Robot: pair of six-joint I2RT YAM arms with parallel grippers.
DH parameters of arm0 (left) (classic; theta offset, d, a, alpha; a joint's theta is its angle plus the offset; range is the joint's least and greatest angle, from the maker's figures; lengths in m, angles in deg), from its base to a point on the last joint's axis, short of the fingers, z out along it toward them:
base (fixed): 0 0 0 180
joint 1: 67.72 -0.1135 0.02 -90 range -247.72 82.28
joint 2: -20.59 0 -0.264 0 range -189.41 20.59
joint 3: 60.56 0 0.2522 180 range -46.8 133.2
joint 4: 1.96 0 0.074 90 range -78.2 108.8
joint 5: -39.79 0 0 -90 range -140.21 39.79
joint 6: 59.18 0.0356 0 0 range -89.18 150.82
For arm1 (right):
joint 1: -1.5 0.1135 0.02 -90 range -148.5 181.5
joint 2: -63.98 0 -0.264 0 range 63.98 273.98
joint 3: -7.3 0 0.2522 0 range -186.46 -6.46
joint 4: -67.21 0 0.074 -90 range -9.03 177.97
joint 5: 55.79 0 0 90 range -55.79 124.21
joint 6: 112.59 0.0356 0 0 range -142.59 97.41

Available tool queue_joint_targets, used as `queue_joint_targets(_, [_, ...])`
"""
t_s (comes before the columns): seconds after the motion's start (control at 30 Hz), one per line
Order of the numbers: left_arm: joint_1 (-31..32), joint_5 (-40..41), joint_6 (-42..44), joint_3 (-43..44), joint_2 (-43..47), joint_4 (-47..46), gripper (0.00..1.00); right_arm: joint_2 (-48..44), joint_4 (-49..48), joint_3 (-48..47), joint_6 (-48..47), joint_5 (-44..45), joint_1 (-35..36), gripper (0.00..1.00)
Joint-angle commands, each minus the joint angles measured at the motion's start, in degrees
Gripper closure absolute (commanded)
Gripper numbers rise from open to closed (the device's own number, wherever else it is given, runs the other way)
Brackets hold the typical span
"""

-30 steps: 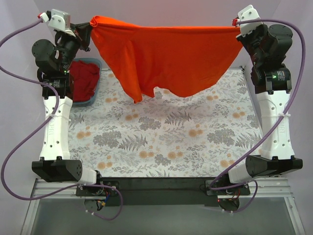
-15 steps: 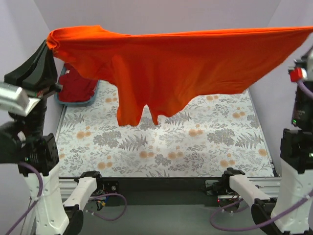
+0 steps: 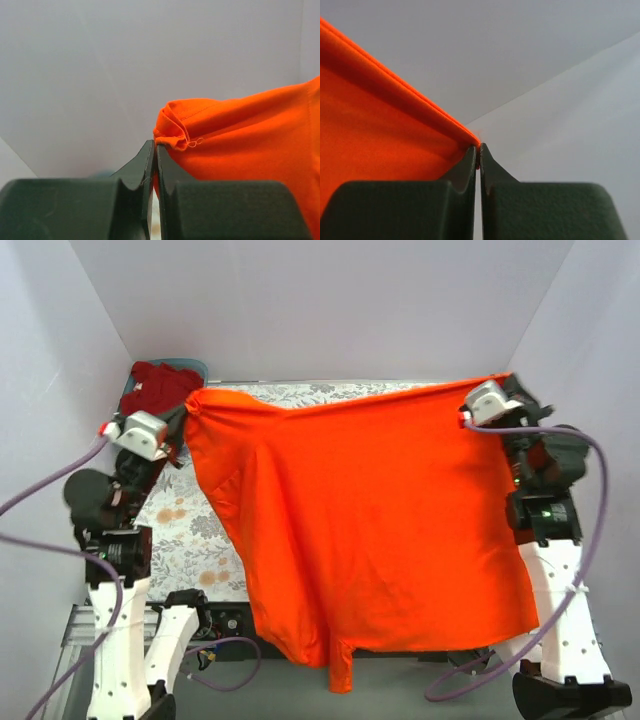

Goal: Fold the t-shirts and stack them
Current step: Flatten the tshirt out

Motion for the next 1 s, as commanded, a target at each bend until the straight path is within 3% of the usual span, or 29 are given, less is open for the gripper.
queue_joint_targets(0.0, [-0.7, -3.6, -0.4, -9.2, -3.5, 5.3, 1.00, -1.0, -1.0, 9.9, -3.1, -2.5, -0.6, 0.99])
queue_joint_targets(0.13, [-0.4, -3.6, -1.4, -17.1, -13.3, -2.1, 1.00, 3.2, -4.4, 21.1, -4.3, -6.2, -0.5, 0.99])
queue_joint_targets(0.27, [1.3, -0.6, -0.9, -17.9, -29.1, -11.4, 1.00, 16.8, -15.1, 25.5, -4.1, -8.8, -0.5, 0.99])
queue_joint_targets(0.43, [3.8, 4.3, -0.4, -4.6, -52.9, -14.5, 1.00, 40.1, -17.8, 11.5, -1.0, -2.2, -0.7, 0.99])
queue_joint_targets(0.53, [4.1, 7.1, -1.8, 2.3, -60.4, -15.0, 1.00, 49.0, -18.2, 5.3, -0.9, -1.0, -1.1, 0.99])
queue_joint_targets(0.87, [5.6, 9.3, -2.7, 22.0, -79.0, -11.8, 1.00, 63.0, -18.3, -9.2, -0.1, 3.3, -1.0, 0.99])
queue_joint_targets(0.9, [5.6, 9.8, -3.0, 23.4, -80.2, -11.7, 1.00, 64.2, -18.3, -10.4, 0.2, 4.7, -1.0, 0.91])
queue_joint_targets(0.93, [5.6, 10.4, -3.2, 26.7, -82.8, -11.0, 0.84, 66.9, -18.1, -13.5, 1.4, 8.4, -0.8, 0.77])
queue_joint_targets(0.97, [5.6, 11.2, -3.4, 28.2, -83.8, -10.7, 0.67, 68.1, -17.8, -15.0, 2.0, 10.4, -0.6, 0.57])
